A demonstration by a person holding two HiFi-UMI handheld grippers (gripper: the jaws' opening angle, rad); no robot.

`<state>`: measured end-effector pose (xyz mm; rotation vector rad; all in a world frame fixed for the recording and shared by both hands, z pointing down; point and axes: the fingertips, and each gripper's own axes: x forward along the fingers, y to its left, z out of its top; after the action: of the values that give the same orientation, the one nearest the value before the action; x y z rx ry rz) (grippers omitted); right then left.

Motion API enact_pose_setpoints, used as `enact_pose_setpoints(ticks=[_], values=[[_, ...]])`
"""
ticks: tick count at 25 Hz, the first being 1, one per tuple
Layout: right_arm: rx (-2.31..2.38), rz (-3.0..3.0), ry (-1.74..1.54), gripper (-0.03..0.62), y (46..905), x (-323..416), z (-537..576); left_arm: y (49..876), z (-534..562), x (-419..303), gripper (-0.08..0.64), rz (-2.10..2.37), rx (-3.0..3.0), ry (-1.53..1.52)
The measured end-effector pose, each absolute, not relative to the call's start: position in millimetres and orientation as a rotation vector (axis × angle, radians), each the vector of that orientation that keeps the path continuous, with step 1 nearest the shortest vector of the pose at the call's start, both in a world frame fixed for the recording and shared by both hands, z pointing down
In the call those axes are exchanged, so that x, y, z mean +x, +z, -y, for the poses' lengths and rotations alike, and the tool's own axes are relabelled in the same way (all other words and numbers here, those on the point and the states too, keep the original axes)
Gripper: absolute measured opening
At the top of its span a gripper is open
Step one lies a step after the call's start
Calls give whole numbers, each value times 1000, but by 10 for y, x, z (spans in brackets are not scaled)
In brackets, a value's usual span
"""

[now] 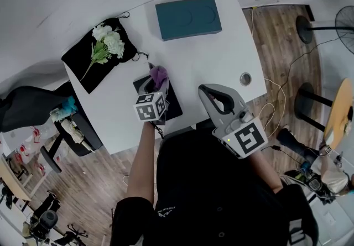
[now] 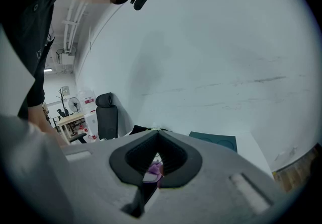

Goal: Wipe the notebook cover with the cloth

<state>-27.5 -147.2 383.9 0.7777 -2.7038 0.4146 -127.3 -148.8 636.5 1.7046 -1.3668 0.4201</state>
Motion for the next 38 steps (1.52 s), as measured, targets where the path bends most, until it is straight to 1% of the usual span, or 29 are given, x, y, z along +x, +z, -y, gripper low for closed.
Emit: enact_pose_setpoints(ticks=[19, 38], values=[[739, 2699, 399, 5, 3865, -324, 1404, 6365, 1328, -1585, 180, 1441, 1638, 395], [680, 2711, 373, 5, 3845, -439, 1326, 6350, 1110, -2079, 181, 1560, 1536, 351]])
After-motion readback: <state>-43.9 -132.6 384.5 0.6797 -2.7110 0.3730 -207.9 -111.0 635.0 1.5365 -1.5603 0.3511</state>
